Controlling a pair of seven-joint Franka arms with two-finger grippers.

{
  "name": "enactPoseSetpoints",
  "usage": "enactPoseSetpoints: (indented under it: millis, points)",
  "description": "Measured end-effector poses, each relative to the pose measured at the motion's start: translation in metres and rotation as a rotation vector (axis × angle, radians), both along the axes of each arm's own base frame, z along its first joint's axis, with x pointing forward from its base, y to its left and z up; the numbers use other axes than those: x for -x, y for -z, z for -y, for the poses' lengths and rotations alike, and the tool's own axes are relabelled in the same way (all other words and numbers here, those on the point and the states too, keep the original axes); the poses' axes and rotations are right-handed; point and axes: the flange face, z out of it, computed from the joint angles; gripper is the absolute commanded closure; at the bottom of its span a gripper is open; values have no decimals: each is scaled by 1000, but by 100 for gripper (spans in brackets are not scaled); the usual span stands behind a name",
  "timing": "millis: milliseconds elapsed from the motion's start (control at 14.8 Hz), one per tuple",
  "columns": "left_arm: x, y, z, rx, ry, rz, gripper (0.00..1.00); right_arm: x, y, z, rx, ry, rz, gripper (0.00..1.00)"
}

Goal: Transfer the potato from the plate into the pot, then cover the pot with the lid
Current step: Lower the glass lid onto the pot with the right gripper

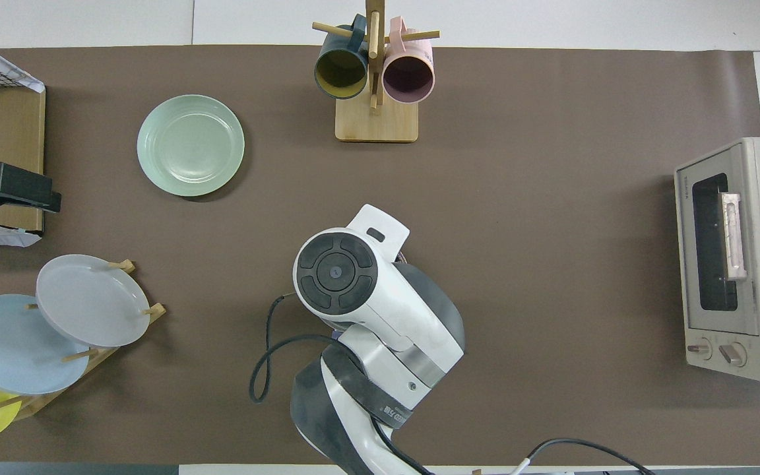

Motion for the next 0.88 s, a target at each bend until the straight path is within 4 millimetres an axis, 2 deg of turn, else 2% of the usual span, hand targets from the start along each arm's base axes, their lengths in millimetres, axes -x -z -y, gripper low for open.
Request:
enactPoseSetpoints:
  millis: [877]
  points:
    - [2, 6, 13, -1, 25, -14, 0, 4, 6, -9, -12, -15, 12, 100]
